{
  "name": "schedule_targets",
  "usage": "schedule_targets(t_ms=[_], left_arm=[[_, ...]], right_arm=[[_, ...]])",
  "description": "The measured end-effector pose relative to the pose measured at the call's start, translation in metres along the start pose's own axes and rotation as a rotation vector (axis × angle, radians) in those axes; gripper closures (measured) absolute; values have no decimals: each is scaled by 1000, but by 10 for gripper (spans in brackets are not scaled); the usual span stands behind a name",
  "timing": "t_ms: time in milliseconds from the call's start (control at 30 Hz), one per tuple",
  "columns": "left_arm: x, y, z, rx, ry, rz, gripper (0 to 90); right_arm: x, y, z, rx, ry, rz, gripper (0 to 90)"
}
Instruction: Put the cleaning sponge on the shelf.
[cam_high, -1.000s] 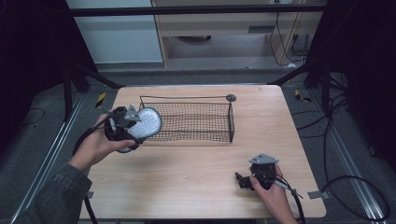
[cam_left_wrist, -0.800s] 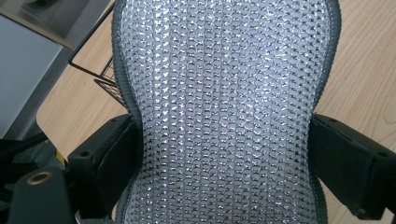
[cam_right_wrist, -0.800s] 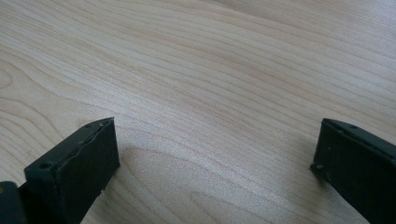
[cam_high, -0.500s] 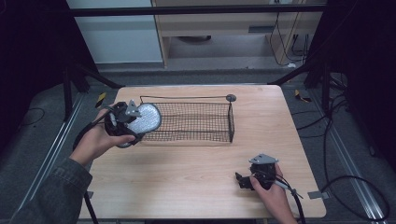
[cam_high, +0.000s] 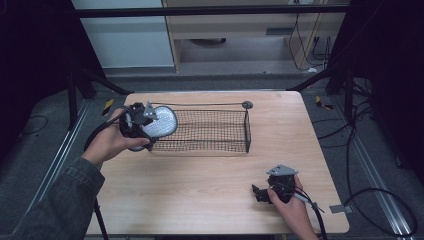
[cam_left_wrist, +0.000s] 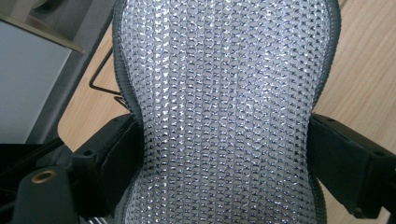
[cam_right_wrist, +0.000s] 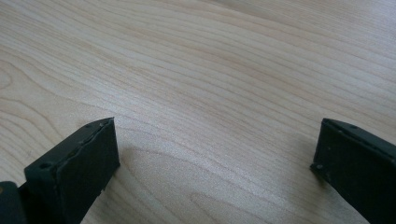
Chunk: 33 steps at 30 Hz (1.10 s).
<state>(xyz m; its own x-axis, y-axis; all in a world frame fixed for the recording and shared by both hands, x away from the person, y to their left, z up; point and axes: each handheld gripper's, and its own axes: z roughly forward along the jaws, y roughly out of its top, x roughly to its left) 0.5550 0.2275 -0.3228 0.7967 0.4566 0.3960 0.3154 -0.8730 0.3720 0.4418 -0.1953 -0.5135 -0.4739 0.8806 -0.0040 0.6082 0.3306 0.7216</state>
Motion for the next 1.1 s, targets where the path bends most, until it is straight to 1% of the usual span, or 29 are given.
schedule_targets(t_ms=[100,200,300,433,633,733,767,800,833,1000,1100], left_arm=[[1,3,3,16,0,19,124],[4,6,6,23,5,51,124],[6,8,8,16,5,45,124],[8,16,11,16,4,58,124],[11,22,12,24,4,76,125],[13,24,14,37,6,85,126],[15,26,18,60,16,105,127],[15,26,18,60,16,105,127],[16,28,22,72,15,108,127],[18,34,26,78,11,127,128],[19,37,26,70,14,135,128]], right_arm=[[0,0,0,0,-1,0,3],[0,0,0,0,0,0,3],[0,0,0,0,0,0,3],[0,0,0,0,0,-1,3],[0,0,0,0,-1,-1,3],[0,0,0,0,0,0,3],[0,0,0,0,0,0,3],[0,0,0,0,0,0,3],[0,0,0,-1,0,0,3],[0,0,0,0,-1,0,4],[0,0,0,0,-1,1,3]])
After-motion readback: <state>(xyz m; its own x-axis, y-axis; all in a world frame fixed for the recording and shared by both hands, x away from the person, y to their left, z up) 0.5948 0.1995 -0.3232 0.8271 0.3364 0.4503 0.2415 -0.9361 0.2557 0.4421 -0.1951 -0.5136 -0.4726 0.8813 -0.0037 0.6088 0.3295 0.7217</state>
